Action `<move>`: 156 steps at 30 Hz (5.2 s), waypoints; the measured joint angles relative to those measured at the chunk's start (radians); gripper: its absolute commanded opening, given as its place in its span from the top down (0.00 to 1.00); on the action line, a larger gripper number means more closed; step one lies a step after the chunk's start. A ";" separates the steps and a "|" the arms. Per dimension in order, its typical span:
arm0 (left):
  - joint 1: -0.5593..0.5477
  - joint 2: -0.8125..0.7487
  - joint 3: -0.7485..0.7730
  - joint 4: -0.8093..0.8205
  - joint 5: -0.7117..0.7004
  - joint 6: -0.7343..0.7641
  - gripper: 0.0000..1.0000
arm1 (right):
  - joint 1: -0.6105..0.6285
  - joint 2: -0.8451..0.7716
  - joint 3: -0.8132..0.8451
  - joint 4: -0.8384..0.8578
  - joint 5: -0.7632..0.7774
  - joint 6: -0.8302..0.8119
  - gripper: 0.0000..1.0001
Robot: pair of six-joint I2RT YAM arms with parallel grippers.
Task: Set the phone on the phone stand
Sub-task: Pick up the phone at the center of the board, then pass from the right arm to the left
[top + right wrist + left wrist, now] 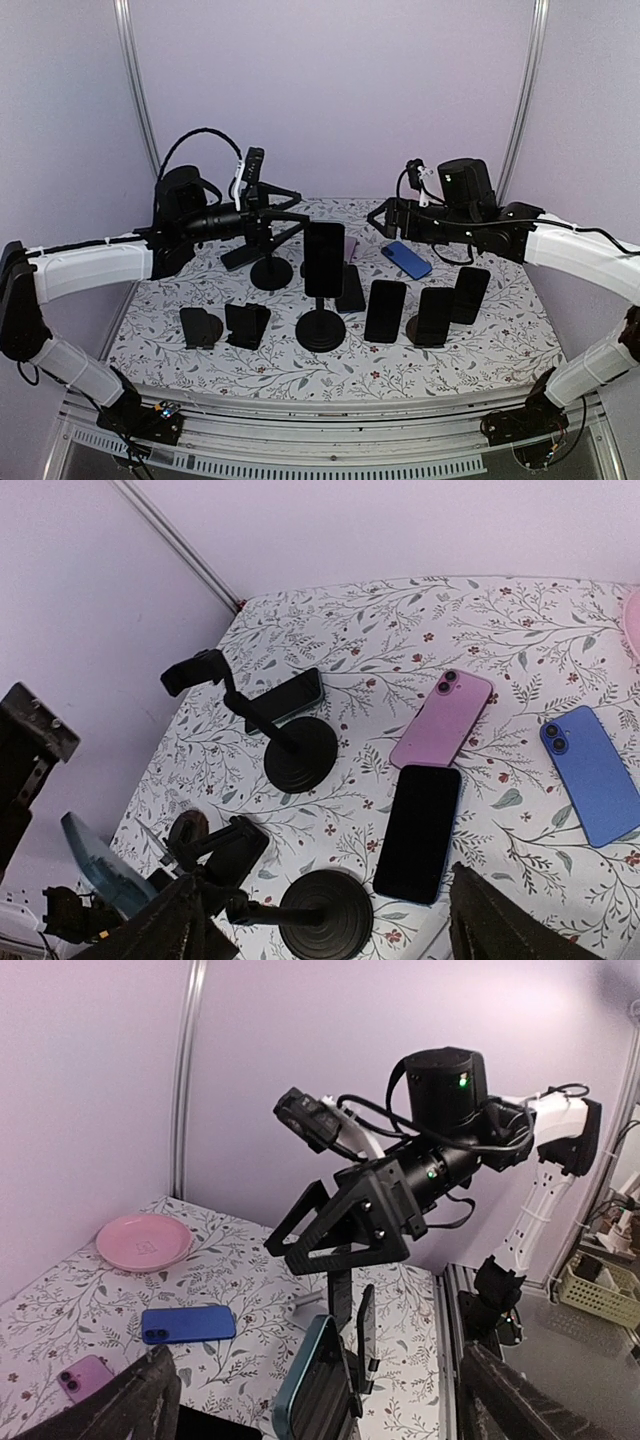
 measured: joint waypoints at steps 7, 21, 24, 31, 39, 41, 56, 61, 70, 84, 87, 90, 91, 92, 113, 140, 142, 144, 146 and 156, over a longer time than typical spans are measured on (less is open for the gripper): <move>0.003 -0.212 -0.093 -0.079 -0.165 -0.040 0.03 | -0.109 0.180 0.146 -0.064 -0.069 -0.072 0.01; 0.005 -0.637 -0.230 -0.385 -0.397 -0.059 0.03 | -0.126 0.549 0.403 -0.223 -0.047 -0.180 0.01; 0.006 -0.686 -0.231 -0.447 -0.436 -0.058 0.03 | -0.126 0.611 0.441 -0.245 -0.037 -0.191 0.01; 0.006 -0.739 -0.249 -0.528 -0.486 -0.059 0.03 | -0.116 0.735 0.522 -0.283 -0.013 -0.202 0.01; 0.008 -0.746 -0.253 -0.569 -0.506 -0.058 0.03 | -0.079 0.846 0.617 -0.319 0.029 -0.203 0.01; 0.008 -0.748 -0.254 -0.570 -0.509 -0.058 0.03 | -0.070 0.867 0.631 -0.324 0.037 -0.203 0.00; 0.013 -0.748 -0.262 -0.571 -0.515 -0.058 0.03 | -0.026 0.949 0.674 -0.351 0.081 -0.212 0.01; 0.016 -0.746 -0.262 -0.571 -0.514 -0.058 0.03 | -0.018 0.986 0.706 -0.352 0.108 -0.220 0.00; 0.025 -0.737 -0.262 -0.571 -0.513 -0.058 0.03 | -0.003 1.005 0.722 -0.355 0.172 -0.237 0.02; 0.033 -0.727 -0.262 -0.570 -0.504 -0.059 0.03 | -0.008 1.008 0.723 -0.346 0.237 -0.235 0.29; 0.034 -0.726 -0.262 -0.570 -0.502 -0.059 0.03 | -0.008 1.007 0.721 -0.342 0.234 -0.229 0.31; 0.035 -0.726 -0.262 -0.570 -0.496 -0.063 0.03 | -0.011 1.006 0.713 -0.329 0.225 -0.221 0.31; 0.035 -0.726 -0.262 -0.570 -0.496 -0.063 0.03 | -0.014 1.004 0.711 -0.326 0.219 -0.219 0.31; 0.035 -0.726 -0.262 -0.570 -0.495 -0.066 0.03 | -0.016 1.003 0.708 -0.322 0.214 -0.216 0.31; 0.036 -0.677 -0.279 -0.528 -0.454 -0.151 0.03 | -0.101 0.954 0.684 -0.304 0.101 -0.213 0.35; -0.003 -0.538 -0.195 -0.437 -0.463 -0.201 0.07 | -0.116 0.768 0.679 -0.277 0.136 -0.205 0.36; -0.006 -0.529 -0.185 -0.434 -0.467 -0.198 0.09 | -0.116 0.748 0.671 -0.276 0.142 -0.205 0.36; -0.009 -0.514 -0.169 -0.433 -0.472 -0.193 0.11 | -0.116 0.726 0.666 -0.275 0.153 -0.205 0.36; -0.011 -0.495 -0.150 -0.434 -0.478 -0.184 0.12 | -0.116 0.705 0.663 -0.273 0.161 -0.206 0.36; -0.013 -0.320 0.101 -0.455 -0.544 -0.091 0.23 | -0.115 0.596 0.667 -0.256 0.197 -0.211 0.37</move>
